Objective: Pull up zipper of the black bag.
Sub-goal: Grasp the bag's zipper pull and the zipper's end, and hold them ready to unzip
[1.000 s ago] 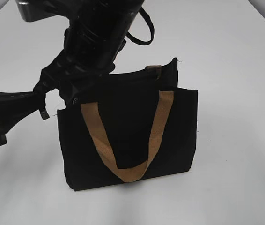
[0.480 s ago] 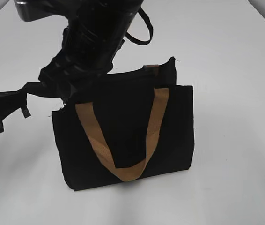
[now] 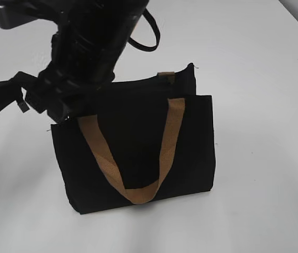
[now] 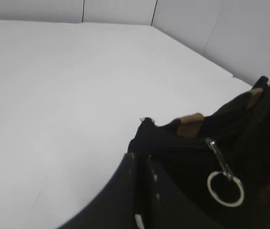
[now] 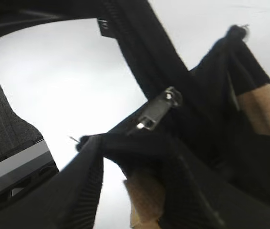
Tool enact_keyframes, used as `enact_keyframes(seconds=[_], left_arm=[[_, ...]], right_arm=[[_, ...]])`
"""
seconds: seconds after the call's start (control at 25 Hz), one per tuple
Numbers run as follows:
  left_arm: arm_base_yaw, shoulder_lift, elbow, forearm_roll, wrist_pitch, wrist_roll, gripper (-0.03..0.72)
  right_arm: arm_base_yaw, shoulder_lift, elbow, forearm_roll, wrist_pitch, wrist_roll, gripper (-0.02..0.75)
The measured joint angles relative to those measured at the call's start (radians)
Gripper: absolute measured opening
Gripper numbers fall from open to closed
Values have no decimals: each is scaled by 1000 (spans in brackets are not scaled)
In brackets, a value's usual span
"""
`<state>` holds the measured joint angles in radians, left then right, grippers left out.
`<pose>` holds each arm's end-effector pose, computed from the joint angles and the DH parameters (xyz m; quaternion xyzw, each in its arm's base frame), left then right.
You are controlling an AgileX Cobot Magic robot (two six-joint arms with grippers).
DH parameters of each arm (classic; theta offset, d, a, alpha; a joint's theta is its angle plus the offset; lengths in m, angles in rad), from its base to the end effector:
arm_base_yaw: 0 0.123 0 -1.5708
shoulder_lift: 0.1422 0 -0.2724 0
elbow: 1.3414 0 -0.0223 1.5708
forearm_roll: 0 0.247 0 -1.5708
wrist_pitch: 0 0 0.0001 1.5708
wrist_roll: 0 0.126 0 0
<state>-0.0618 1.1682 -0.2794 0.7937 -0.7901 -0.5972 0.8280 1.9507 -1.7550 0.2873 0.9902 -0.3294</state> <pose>0.2201 -0.0775 0.2041 0.1992 0.7348 -0.2136 0.6122 0.2766 0.3454 0.2466 -0.4858 0.8320 0.1877 0.1911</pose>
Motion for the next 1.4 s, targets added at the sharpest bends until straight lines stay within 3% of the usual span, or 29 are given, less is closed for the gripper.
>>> enact_keyframes(seconds=[0.16, 0.52, 0.64, 1.0, 1.4], left_arm=[[0, -19, 0, 2, -15, 0, 4], [0, -40, 0, 4, -51, -1, 4], [0, -49, 0, 5, -59, -2, 4], [0, -49, 0, 6, -64, -3, 4], [0, -49, 0, 5, -41, -3, 4]], right_arm=[[13, 0, 0, -7, -5, 6, 374], [12, 15, 0, -62, -49, 61, 379], [12, 15, 0, -67, -57, 62, 319], [12, 18, 0, -93, -51, 20, 3], [12, -2, 0, -95, -5, -13, -1]])
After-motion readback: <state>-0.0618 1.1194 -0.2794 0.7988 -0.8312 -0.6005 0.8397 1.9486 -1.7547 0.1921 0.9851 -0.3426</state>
